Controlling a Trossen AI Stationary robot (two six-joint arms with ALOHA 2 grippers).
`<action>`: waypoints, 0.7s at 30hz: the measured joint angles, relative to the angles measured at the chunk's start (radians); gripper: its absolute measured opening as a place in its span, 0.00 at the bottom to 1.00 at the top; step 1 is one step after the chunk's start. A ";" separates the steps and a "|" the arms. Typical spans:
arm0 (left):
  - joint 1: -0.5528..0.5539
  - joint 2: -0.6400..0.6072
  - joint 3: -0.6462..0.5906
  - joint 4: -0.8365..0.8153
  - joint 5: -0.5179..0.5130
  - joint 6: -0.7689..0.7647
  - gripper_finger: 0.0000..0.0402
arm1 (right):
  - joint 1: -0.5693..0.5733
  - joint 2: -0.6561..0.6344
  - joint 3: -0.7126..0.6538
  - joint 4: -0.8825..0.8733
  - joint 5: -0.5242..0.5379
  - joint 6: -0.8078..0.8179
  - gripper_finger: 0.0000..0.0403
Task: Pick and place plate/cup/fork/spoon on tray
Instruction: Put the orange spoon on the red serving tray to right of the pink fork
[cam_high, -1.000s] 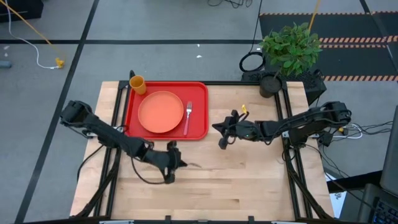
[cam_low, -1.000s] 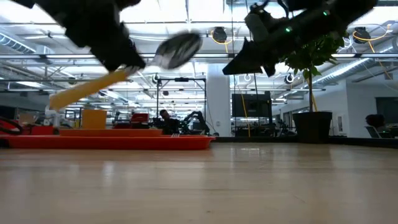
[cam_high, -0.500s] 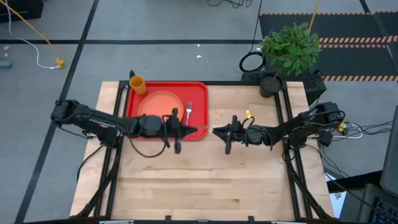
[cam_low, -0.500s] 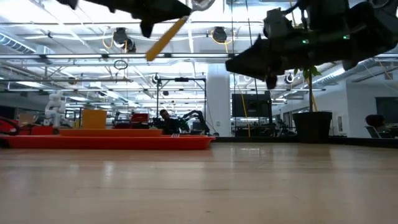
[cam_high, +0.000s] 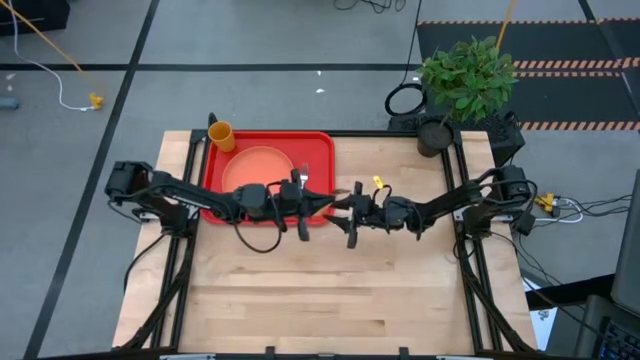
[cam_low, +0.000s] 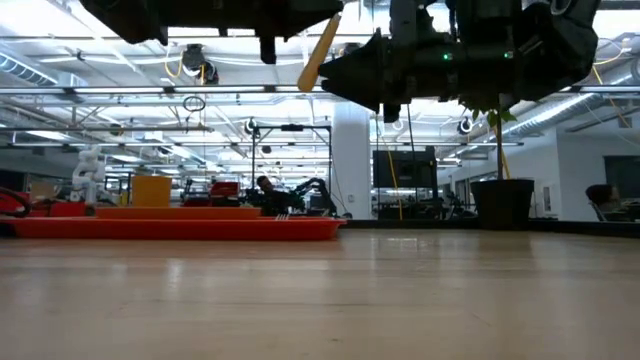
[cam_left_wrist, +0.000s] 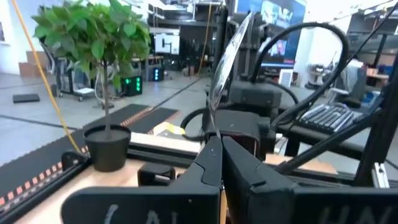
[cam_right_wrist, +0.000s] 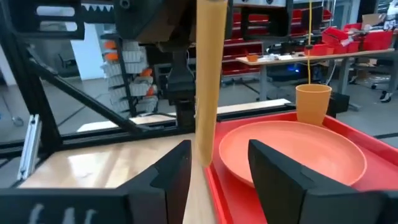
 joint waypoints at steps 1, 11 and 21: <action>0.001 0.007 -0.001 0.008 0.000 0.003 0.00 | -0.006 0.000 0.000 -0.002 -0.013 0.000 0.37; 0.011 0.020 -0.001 0.036 0.005 0.019 0.00 | -0.049 0.000 0.000 0.028 -0.122 0.003 0.27; 0.011 0.030 0.000 0.040 0.052 0.020 0.00 | -0.060 0.000 0.000 0.049 -0.204 0.003 0.07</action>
